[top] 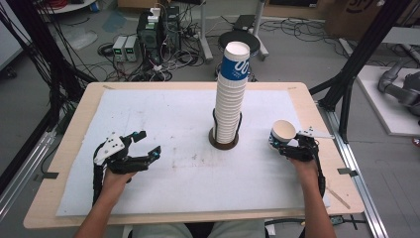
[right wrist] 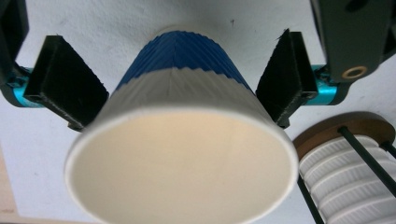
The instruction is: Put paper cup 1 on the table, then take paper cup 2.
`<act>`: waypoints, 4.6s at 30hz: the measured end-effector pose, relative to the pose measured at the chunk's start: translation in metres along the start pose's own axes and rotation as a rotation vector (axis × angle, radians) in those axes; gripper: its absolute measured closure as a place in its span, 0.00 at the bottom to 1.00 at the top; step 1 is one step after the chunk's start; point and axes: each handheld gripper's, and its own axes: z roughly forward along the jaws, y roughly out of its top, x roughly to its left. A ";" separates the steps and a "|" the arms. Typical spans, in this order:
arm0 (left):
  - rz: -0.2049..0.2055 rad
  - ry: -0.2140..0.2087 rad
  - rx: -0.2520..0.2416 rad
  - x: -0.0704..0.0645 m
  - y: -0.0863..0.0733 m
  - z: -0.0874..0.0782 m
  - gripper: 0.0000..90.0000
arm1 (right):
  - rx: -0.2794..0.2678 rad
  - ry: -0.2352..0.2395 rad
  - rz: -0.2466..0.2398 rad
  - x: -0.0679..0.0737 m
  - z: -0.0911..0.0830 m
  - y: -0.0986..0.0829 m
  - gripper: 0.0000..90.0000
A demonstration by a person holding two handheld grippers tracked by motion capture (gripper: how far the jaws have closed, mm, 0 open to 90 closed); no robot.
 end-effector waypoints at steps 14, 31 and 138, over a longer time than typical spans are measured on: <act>-0.015 0.005 -0.001 0.002 0.001 -0.002 0.18 | 0.002 0.031 -0.024 0.007 -0.027 -0.008 0.20; -0.045 0.007 0.002 0.001 0.003 -0.002 0.18 | -0.088 0.125 -0.073 0.043 -0.070 -0.001 0.20; 0.119 -0.261 0.138 -0.058 0.262 0.207 0.19 | -0.122 0.316 -0.180 0.080 -0.079 0.027 0.20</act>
